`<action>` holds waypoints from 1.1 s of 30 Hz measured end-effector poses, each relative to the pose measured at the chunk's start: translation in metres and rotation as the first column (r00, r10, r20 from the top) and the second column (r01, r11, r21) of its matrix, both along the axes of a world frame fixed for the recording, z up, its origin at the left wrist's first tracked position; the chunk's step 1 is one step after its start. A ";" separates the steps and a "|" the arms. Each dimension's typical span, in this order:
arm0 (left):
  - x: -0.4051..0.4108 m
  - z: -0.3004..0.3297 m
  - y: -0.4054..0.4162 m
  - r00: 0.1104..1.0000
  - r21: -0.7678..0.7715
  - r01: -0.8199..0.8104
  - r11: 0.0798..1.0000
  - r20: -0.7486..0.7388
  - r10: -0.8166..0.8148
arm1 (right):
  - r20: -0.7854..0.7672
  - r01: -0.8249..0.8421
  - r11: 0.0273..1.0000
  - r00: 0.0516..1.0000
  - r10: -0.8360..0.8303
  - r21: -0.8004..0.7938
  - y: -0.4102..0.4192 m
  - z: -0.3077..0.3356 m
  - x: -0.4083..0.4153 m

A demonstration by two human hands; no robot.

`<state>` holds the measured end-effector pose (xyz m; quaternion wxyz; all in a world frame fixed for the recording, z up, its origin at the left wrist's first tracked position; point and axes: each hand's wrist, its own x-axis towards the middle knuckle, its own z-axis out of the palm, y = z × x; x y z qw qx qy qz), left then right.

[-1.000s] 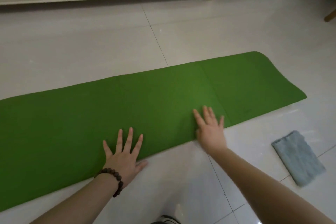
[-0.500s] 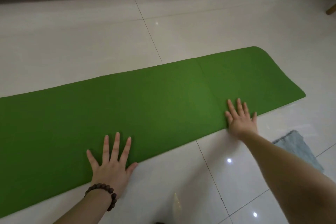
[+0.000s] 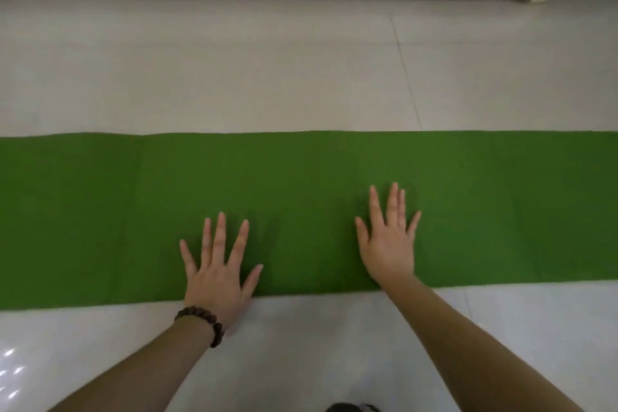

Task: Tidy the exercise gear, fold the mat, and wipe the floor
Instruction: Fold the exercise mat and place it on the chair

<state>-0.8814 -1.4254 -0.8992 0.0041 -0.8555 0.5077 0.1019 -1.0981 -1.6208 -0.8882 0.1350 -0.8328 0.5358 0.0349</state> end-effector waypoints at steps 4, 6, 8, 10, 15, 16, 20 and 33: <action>0.083 0.004 0.059 0.970 0.136 -0.240 0.961 0.068 0.233 | -0.029 -0.477 0.878 0.879 0.476 -0.040 0.072 -0.006 0.113; 0.120 0.003 0.084 0.961 0.198 -0.276 0.941 0.076 0.266 | -0.093 -0.614 0.789 0.787 0.610 -0.020 0.095 -0.011 0.148; 0.154 0.001 0.103 0.971 0.222 -0.237 0.946 0.056 0.231 | -0.169 -0.659 0.752 0.739 0.652 0.017 0.102 -0.020 0.163; 0.187 0.001 0.119 0.962 0.221 -0.273 0.936 0.048 0.269 | -0.225 -0.657 0.753 0.733 0.642 0.009 0.103 -0.022 0.165; 0.307 -0.005 0.195 0.752 0.112 -0.659 0.744 0.111 0.650 | -0.367 -0.638 0.768 0.703 0.610 0.054 0.104 -0.015 0.167; 0.333 -0.005 0.212 0.697 0.095 -0.717 0.690 0.123 0.707 | -0.366 -0.637 0.770 0.706 0.606 0.045 0.107 -0.012 0.175; 0.395 -0.010 0.250 0.551 0.071 -0.834 0.547 0.075 0.831 | -0.289 -0.711 0.702 0.682 0.672 -0.045 0.138 -0.010 0.264; 0.402 -0.024 0.260 0.570 0.043 -0.821 0.569 0.013 0.822 | -0.202 -0.897 0.443 0.434 0.878 -0.003 0.265 -0.017 0.663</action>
